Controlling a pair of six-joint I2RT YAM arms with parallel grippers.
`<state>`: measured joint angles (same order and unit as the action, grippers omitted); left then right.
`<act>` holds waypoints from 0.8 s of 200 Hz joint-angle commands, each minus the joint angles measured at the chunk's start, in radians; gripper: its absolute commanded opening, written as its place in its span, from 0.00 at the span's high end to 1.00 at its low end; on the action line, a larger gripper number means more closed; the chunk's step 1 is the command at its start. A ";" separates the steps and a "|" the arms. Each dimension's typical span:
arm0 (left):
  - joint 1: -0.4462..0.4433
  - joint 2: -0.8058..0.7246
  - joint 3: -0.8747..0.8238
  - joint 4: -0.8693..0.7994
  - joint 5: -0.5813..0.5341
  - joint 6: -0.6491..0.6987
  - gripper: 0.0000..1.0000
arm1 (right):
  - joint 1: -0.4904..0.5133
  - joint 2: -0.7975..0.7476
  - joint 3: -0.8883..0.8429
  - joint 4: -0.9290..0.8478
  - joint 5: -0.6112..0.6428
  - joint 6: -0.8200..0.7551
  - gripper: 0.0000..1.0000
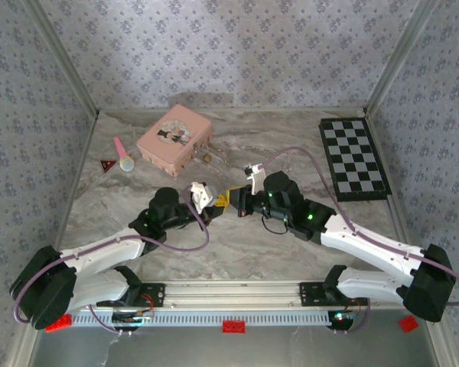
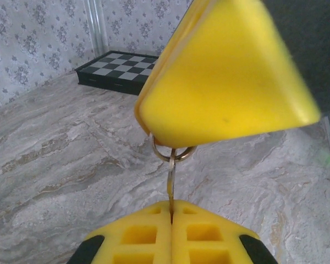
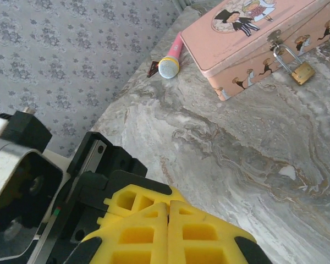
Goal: Unlock the padlock with the key
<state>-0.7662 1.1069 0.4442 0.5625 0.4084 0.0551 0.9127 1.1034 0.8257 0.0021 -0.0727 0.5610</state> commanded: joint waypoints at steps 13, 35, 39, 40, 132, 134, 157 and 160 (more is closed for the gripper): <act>0.003 -0.013 0.032 -0.013 -0.006 0.003 1.00 | 0.005 -0.016 -0.002 -0.019 0.074 0.016 1.00; 0.013 -0.026 0.031 -0.034 -0.002 0.004 1.00 | -0.001 -0.026 -0.010 -0.035 0.100 0.018 1.00; 0.014 -0.027 0.033 -0.046 0.001 0.006 1.00 | -0.004 -0.027 -0.011 -0.038 0.099 0.018 1.00; 0.014 -0.028 0.034 -0.049 0.002 0.008 1.00 | -0.004 -0.027 -0.012 -0.038 0.098 0.017 1.00; 0.059 -0.036 0.161 -0.388 0.041 0.080 1.00 | -0.060 -0.075 -0.063 0.005 -0.037 -0.160 0.66; 0.060 -0.034 0.165 -0.397 0.041 0.081 1.00 | -0.063 -0.077 -0.064 0.002 -0.046 -0.173 0.63; 0.060 0.007 0.244 -0.547 0.058 0.125 1.00 | -0.102 -0.117 -0.078 -0.098 -0.103 -0.433 0.54; 0.060 0.014 0.256 -0.563 0.056 0.127 1.00 | -0.110 -0.125 -0.084 -0.108 -0.114 -0.459 0.53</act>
<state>-0.7086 1.0847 0.6044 0.1734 0.4389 0.1238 0.8375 1.0340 0.7635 -0.0296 -0.1043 0.3656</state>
